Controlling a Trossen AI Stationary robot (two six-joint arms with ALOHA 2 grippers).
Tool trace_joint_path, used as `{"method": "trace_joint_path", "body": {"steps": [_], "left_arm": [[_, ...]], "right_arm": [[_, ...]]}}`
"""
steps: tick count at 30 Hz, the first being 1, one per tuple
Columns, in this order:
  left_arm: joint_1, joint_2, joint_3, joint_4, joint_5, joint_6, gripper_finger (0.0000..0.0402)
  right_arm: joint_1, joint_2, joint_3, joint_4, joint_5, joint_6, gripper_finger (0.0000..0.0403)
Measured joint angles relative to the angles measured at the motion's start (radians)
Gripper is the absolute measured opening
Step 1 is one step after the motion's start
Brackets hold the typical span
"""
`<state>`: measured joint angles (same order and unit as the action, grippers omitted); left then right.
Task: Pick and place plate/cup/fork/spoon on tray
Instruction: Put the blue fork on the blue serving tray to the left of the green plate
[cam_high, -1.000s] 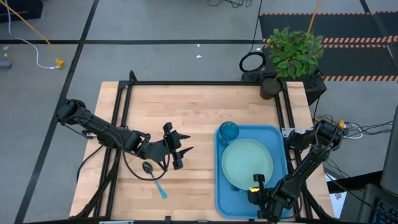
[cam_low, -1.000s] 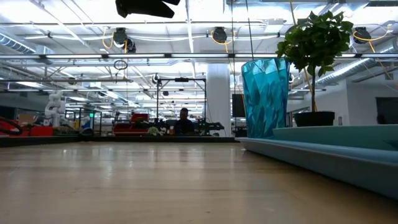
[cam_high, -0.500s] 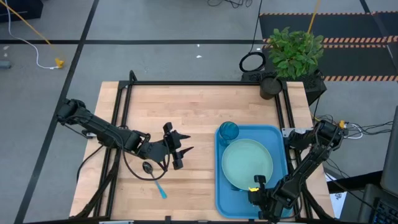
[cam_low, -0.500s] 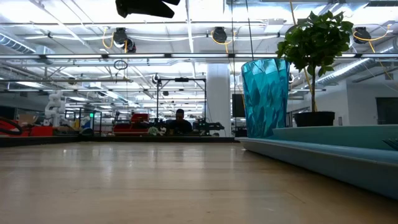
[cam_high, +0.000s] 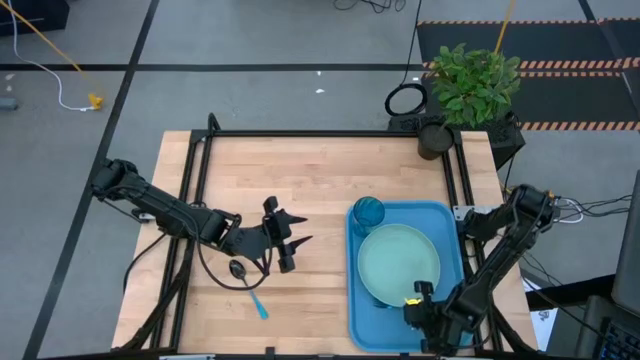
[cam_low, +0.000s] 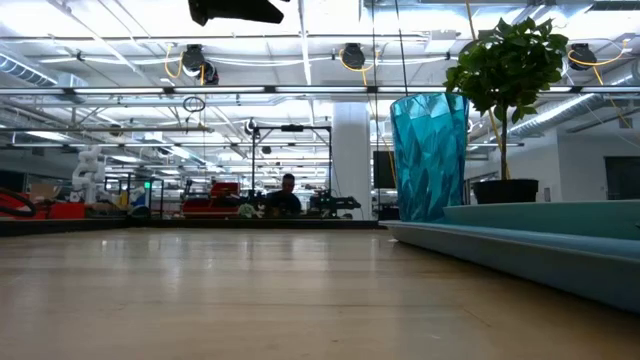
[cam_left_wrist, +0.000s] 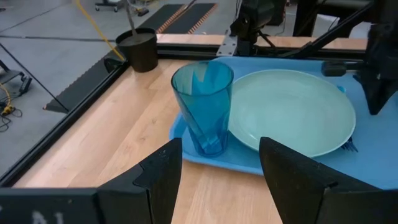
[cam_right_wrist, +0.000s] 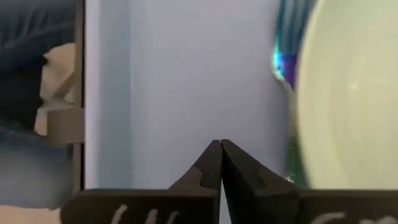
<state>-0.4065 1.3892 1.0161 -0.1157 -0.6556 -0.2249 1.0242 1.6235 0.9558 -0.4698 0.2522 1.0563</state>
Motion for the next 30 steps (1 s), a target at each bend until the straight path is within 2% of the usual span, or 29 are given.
{"method": "trace_joint_path", "body": {"steps": [3, 8, 14, 30], "left_arm": [[-0.001, 0.0, 0.0, 0.015, 0.0, 0.015, 0.0216], [-0.001, 0.0, 0.0, 0.014, 0.0, 0.015, 0.0216], [-0.001, 0.0, 0.0, 0.014, 0.001, 0.014, 0.0216], [-0.001, 0.001, 0.0, 0.015, 0.001, 0.013, 0.0216]], "right_arm": [[0.019, -0.02, 0.0, -0.06, 0.002, 0.053, 0.0], [0.055, -0.024, 0.0, -0.185, -0.068, 0.194, 0.0], [0.097, -0.024, 0.0, -0.263, -0.074, 0.302, 0.0], [0.109, 0.019, 0.002, -0.314, -0.104, 0.312, 0.0]]}}
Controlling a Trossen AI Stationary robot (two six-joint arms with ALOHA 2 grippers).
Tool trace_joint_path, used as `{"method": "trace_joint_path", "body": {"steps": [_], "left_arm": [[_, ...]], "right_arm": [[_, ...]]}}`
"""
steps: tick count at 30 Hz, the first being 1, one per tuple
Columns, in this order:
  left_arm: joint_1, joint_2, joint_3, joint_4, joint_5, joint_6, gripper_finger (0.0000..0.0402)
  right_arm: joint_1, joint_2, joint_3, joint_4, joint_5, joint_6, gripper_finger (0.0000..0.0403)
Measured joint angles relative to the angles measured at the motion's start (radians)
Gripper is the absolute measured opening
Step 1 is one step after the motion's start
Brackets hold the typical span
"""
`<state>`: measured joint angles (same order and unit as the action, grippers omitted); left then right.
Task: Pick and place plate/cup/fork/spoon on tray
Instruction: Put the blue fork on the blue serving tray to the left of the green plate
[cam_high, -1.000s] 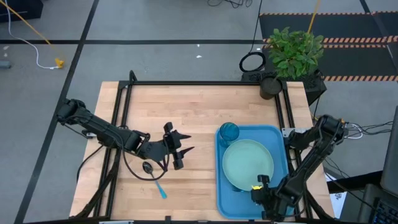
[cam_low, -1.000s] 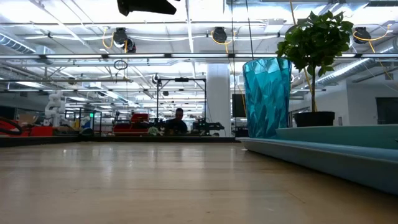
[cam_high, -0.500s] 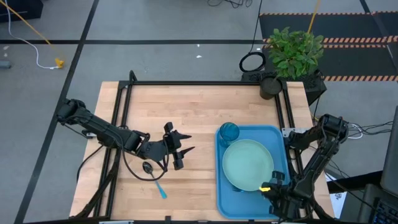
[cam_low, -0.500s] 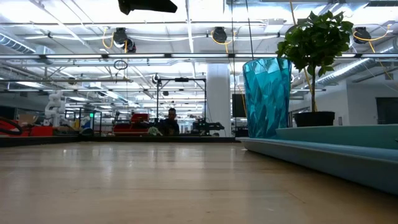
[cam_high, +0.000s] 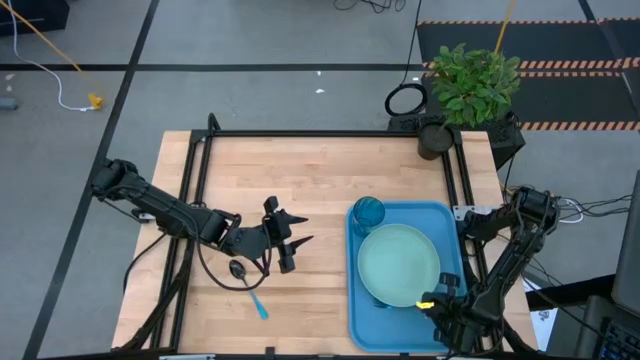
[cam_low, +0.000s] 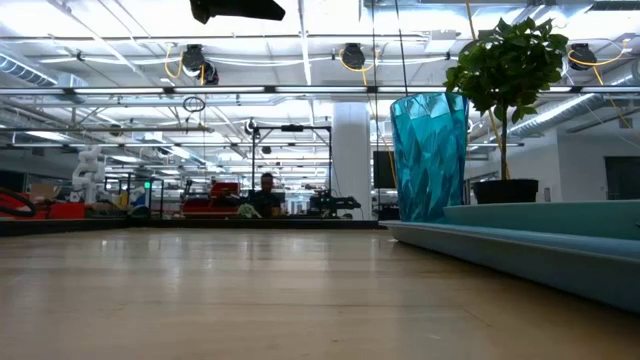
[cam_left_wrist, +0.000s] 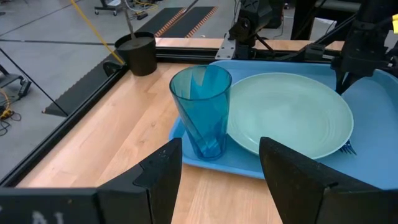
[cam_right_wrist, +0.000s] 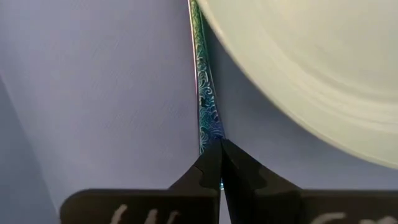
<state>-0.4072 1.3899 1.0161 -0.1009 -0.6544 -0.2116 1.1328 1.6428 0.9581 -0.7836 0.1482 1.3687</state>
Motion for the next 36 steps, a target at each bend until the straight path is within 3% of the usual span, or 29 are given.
{"method": "trace_joint_path", "body": {"steps": [36], "left_arm": [[0.0, 0.0, 0.0, 0.0, 0.0, 0.007, 0.0216]], "right_arm": [[-0.014, 0.004, -0.003, 0.073, 0.091, -0.126, 0.0]]}}
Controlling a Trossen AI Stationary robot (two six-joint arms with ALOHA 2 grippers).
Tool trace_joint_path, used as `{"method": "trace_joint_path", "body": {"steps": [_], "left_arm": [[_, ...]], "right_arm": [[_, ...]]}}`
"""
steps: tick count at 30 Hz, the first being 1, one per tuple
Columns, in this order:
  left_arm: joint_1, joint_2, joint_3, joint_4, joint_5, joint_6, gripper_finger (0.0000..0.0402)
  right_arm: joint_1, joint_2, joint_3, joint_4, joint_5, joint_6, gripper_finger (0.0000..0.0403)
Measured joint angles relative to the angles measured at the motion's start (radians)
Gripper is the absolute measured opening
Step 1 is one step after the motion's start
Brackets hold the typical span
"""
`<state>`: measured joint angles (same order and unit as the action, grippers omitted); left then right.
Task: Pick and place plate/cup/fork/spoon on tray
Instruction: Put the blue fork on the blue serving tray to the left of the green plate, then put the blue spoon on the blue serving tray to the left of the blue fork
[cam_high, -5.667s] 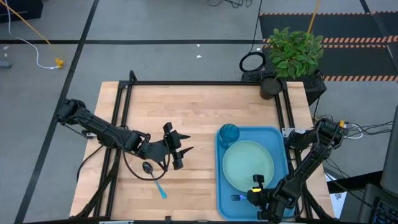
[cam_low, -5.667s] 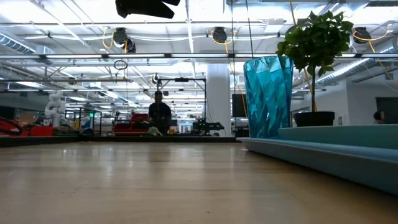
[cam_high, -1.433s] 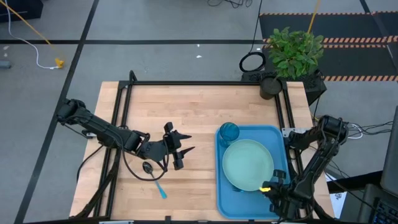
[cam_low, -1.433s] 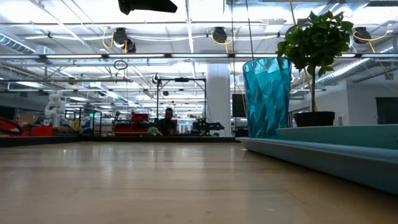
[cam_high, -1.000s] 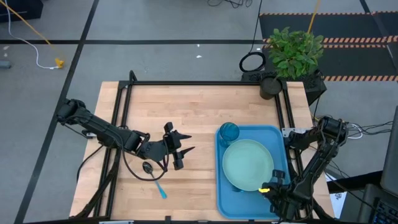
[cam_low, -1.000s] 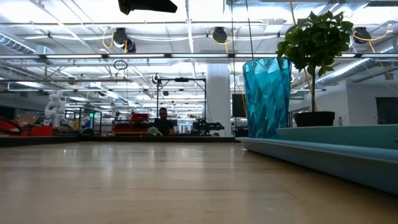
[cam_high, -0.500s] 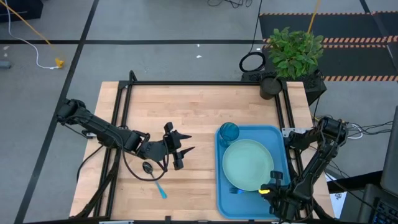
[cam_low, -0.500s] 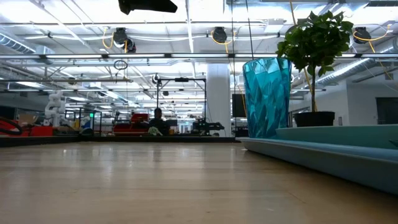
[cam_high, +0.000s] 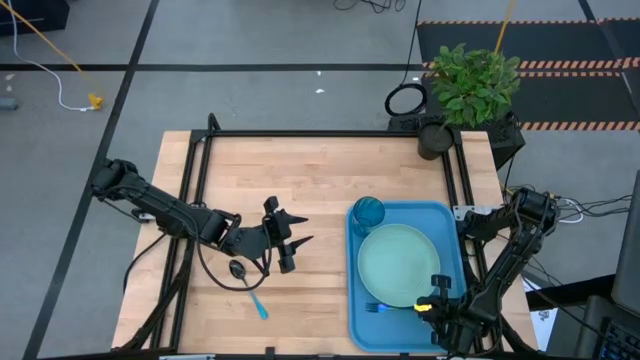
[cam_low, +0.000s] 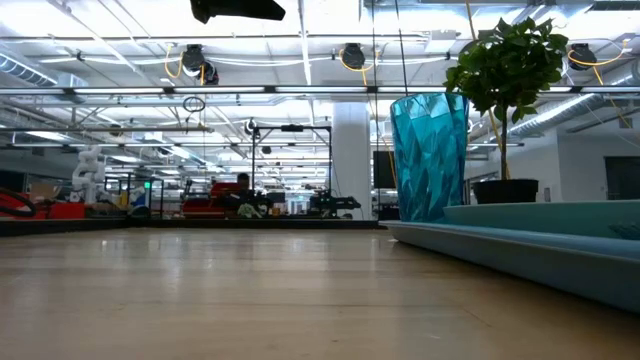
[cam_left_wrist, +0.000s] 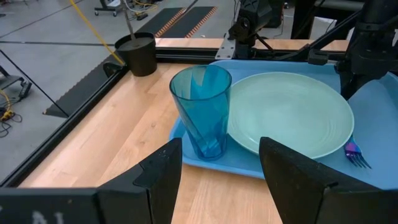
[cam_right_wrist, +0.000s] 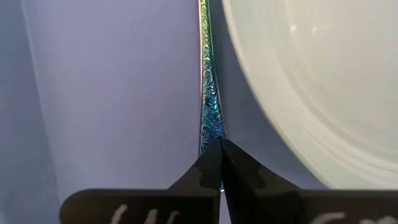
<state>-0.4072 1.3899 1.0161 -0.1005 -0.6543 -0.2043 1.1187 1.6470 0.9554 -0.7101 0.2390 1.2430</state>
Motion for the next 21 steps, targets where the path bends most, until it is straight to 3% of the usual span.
{"method": "trace_joint_path", "body": {"steps": [7, 14, 17, 21], "left_arm": [[-0.01, 0.0, 0.0, 0.067, 0.0, 0.015, 0.0216], [-0.115, 0.0, 0.001, 0.259, -0.008, 0.243, 0.0216], [-0.163, 0.0, 0.004, 0.174, -0.035, 0.248, 0.0216], [-0.222, 0.0, 0.004, -0.107, -0.028, 0.105, 0.0216]], "right_arm": [[0.0, -0.021, -0.001, -0.004, 0.024, 0.001, 0.0], [0.001, -0.087, -0.001, 0.006, 0.106, 0.001, 0.0], [0.004, -0.104, -0.001, 0.034, 0.106, -0.012, 0.0], [0.004, -0.131, -0.001, 0.09, 0.084, -0.059, 0.0]]}}
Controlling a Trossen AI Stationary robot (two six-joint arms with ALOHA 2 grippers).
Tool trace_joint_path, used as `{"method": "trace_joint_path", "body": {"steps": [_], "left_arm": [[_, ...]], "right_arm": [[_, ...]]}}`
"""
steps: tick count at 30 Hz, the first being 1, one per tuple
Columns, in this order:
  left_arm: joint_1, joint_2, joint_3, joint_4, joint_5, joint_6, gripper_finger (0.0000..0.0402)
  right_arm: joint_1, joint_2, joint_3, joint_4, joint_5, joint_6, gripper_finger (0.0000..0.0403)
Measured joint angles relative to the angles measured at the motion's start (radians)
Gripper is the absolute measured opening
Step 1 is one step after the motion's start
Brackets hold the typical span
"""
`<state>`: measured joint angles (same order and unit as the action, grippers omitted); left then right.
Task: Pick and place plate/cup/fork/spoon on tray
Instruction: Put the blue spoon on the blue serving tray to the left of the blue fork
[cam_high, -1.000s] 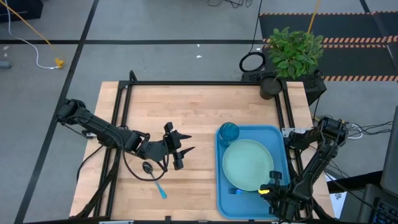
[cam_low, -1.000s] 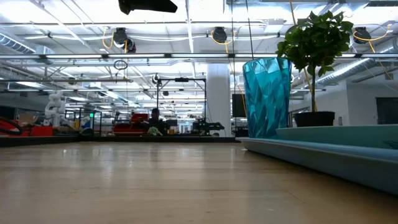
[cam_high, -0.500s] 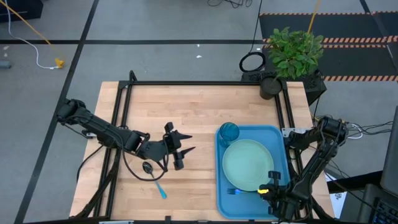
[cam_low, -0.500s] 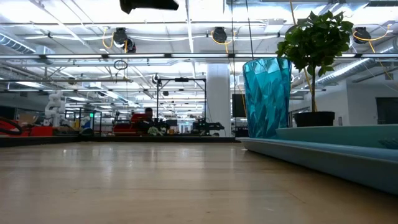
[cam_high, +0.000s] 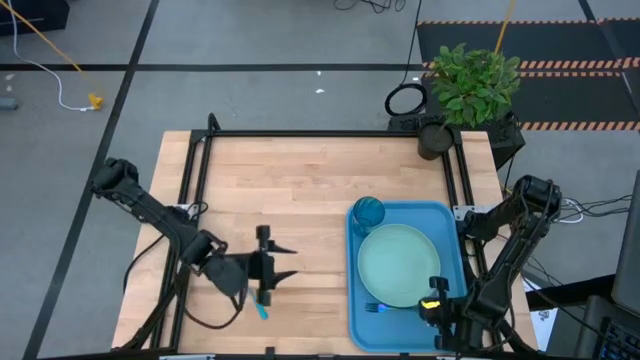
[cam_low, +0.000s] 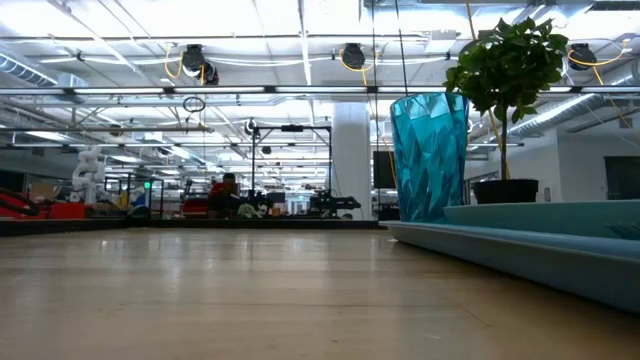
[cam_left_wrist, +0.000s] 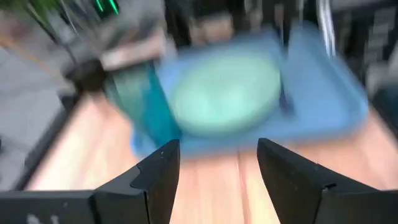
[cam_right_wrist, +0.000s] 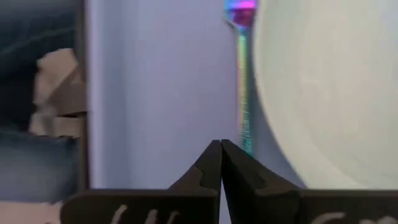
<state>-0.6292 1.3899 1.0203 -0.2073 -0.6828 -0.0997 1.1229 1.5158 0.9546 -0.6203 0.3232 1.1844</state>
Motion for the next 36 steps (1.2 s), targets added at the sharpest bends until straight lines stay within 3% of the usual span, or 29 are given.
{"method": "trace_joint_path", "body": {"steps": [4, 9, 18, 25, 30, 36], "left_arm": [[-0.026, 0.0, 0.0, -0.3, 0.107, -0.195, 0.0216], [-0.05, 0.001, 0.0, -0.514, 0.293, -0.248, 0.0216], [-0.055, 0.107, -0.048, -0.546, 0.478, -0.186, 0.0207], [-0.08, 0.208, -0.061, -0.544, 0.563, -0.201, 0.0142], [-0.098, 0.273, -0.061, -0.552, 0.578, -0.216, 0.0114], [-0.113, 0.333, -0.061, -0.555, 0.578, -0.215, 0.0122]], "right_arm": [[-0.001, -0.041, 0.0, 0.041, -0.013, -0.015, 0.0], [-0.005, -0.087, 0.001, 0.056, -0.029, 0.006, 0.0], [-0.034, -0.159, 0.001, 0.055, -0.038, -0.024, 0.0], [-0.022, -0.167, 0.001, 0.033, -0.038, -0.044, 0.0], [-0.022, -0.167, 0.001, 0.033, -0.037, -0.058, 0.0], [-0.024, -0.167, 0.001, 0.033, -0.037, -0.071, 0.0]]}}
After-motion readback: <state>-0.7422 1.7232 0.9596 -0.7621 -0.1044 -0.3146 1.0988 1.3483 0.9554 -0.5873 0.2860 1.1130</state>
